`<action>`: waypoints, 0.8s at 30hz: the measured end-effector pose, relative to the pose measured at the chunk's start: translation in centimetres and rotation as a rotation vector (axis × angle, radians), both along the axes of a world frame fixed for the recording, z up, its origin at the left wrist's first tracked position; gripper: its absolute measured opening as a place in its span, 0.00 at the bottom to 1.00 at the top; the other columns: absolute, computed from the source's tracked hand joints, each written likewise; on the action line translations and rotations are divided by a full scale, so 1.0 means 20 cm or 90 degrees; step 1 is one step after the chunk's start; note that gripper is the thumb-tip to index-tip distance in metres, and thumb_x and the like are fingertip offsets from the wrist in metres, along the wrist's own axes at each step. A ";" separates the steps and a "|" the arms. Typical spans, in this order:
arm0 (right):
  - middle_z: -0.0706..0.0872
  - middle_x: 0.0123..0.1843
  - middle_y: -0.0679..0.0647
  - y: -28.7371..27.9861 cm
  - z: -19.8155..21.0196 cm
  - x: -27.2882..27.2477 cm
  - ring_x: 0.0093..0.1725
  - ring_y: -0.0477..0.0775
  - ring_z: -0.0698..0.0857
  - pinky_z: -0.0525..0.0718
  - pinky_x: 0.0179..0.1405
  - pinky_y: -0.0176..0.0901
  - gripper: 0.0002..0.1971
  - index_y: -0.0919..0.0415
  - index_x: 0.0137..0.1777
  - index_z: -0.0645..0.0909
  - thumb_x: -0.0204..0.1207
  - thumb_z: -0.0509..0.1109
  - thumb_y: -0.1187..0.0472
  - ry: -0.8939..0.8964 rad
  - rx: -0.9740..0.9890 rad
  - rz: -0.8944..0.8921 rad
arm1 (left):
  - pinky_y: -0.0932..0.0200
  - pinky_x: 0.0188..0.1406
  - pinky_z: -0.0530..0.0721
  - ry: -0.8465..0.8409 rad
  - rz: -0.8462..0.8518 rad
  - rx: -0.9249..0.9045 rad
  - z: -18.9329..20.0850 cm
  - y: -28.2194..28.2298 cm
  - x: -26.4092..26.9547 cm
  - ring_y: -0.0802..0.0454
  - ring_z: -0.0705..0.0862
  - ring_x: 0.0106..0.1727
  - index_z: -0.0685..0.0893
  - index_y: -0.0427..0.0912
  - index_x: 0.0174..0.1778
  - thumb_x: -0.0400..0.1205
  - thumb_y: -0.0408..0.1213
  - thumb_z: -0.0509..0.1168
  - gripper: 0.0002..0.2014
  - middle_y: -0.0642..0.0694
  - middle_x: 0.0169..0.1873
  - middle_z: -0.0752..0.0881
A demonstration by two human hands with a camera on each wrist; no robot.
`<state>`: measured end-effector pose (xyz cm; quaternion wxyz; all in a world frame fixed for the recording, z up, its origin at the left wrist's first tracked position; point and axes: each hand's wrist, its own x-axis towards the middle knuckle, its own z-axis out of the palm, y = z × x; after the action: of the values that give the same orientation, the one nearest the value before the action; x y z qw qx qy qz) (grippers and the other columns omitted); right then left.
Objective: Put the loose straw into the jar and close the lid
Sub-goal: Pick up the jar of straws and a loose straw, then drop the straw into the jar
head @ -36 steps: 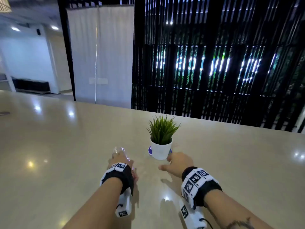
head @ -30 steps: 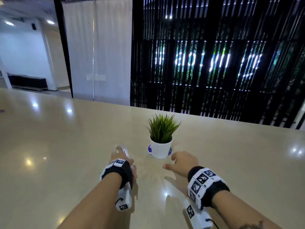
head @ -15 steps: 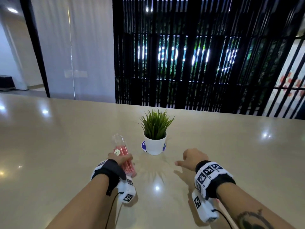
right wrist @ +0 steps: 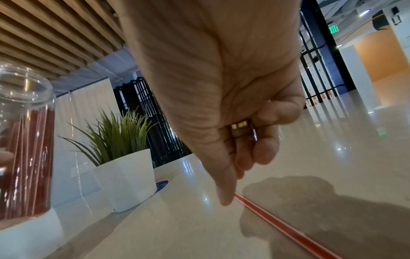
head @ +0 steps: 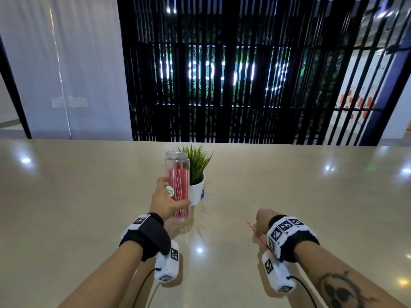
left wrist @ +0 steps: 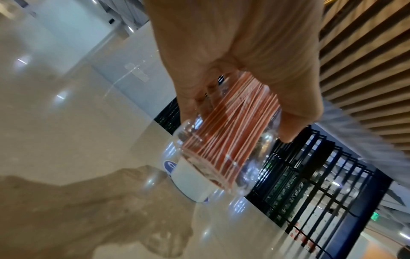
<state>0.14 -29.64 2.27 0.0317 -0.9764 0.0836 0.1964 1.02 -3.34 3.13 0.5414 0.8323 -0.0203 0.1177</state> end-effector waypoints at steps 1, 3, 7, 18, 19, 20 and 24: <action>0.85 0.44 0.57 -0.01 -0.01 -0.01 0.43 0.58 0.83 0.84 0.52 0.48 0.15 0.63 0.47 0.84 0.64 0.78 0.55 0.002 0.000 -0.006 | 0.52 0.54 0.75 -0.005 -0.017 -0.002 0.00 -0.02 -0.01 0.44 0.79 0.54 0.64 0.42 0.63 0.57 0.39 0.77 0.41 0.43 0.54 0.77; 0.87 0.49 0.58 -0.05 -0.04 -0.04 0.43 0.58 0.83 0.83 0.52 0.47 0.15 0.63 0.49 0.83 0.66 0.76 0.55 0.003 0.012 -0.029 | 0.48 0.57 0.78 0.000 -0.059 -0.014 0.01 -0.05 -0.03 0.43 0.80 0.54 0.63 0.47 0.61 0.54 0.43 0.75 0.40 0.46 0.53 0.77; 0.84 0.44 0.54 -0.10 -0.11 -0.08 0.45 0.56 0.85 0.84 0.48 0.45 0.13 0.60 0.44 0.79 0.66 0.73 0.52 -0.016 0.049 -0.062 | 0.41 0.58 0.82 0.019 -0.121 -0.076 0.00 -0.11 -0.07 0.43 0.84 0.51 0.65 0.52 0.61 0.50 0.47 0.72 0.41 0.44 0.52 0.81; 0.72 0.28 0.52 -0.10 -0.15 -0.08 0.41 0.56 0.79 0.78 0.42 0.41 0.06 0.61 0.46 0.82 0.71 0.66 0.68 0.040 -0.048 0.035 | 0.56 0.41 0.88 0.023 -0.219 -0.188 -0.02 -0.21 -0.11 0.47 0.88 0.42 0.64 0.51 0.67 0.63 0.29 0.66 0.36 0.43 0.44 0.84; 0.72 0.27 0.52 -0.10 -0.15 -0.08 0.40 0.55 0.79 0.78 0.42 0.41 0.04 0.61 0.43 0.81 0.71 0.67 0.68 0.036 -0.055 0.036 | 0.56 0.40 0.88 0.027 -0.219 -0.186 -0.02 -0.21 -0.11 0.50 0.88 0.39 0.64 0.50 0.67 0.62 0.29 0.65 0.36 0.43 0.43 0.84; 0.73 0.27 0.52 -0.10 -0.15 -0.08 0.39 0.55 0.80 0.77 0.41 0.40 0.03 0.63 0.38 0.80 0.70 0.67 0.69 0.029 -0.062 0.039 | 0.57 0.40 0.88 0.029 -0.219 -0.185 -0.03 -0.22 -0.11 0.52 0.87 0.37 0.64 0.49 0.67 0.62 0.29 0.66 0.36 0.44 0.42 0.84; 0.73 0.28 0.52 -0.11 -0.18 -0.08 0.38 0.56 0.80 0.76 0.39 0.40 0.05 0.62 0.34 0.75 0.70 0.66 0.69 0.013 -0.040 0.018 | 0.52 0.47 0.86 0.046 -0.214 -0.166 -0.03 -0.24 -0.12 0.50 0.85 0.38 0.62 0.52 0.66 0.61 0.32 0.67 0.37 0.46 0.42 0.82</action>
<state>-1.38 -31.84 -1.34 -0.0029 -0.9759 0.0765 0.2044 -1.35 -8.07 2.47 0.6571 0.7435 -0.1240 -0.0027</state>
